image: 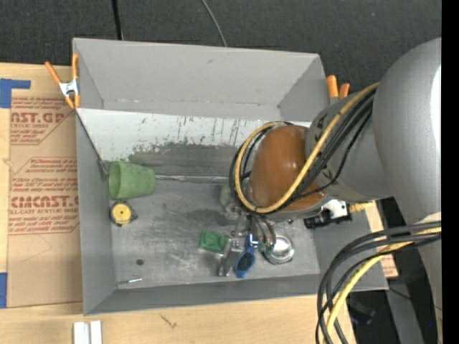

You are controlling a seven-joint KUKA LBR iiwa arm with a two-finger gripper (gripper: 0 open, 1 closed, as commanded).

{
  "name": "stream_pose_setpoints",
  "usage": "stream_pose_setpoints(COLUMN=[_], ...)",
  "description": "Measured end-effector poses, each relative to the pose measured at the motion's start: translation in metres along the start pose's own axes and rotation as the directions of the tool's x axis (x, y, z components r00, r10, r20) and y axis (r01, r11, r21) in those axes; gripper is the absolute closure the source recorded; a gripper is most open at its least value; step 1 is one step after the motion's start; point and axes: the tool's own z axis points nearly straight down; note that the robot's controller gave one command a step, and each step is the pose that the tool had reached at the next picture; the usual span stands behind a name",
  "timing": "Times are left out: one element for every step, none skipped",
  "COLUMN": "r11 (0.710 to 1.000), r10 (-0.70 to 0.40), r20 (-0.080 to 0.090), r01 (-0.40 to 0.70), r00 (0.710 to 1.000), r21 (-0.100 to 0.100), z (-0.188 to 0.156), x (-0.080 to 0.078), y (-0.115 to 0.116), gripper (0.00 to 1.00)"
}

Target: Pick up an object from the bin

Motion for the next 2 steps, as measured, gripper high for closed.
stream_pose_setpoints(r11=[1.000, 0.987], r10=[0.001, -0.159], r20=[0.004, 0.000], r01=[-0.001, 0.159], r00=[1.000, 0.987], r21=[0.000, 0.004], z=[-0.002, -0.147], x=[-0.002, 0.001], y=[0.000, -0.039], gripper=[1.00, 1.00])
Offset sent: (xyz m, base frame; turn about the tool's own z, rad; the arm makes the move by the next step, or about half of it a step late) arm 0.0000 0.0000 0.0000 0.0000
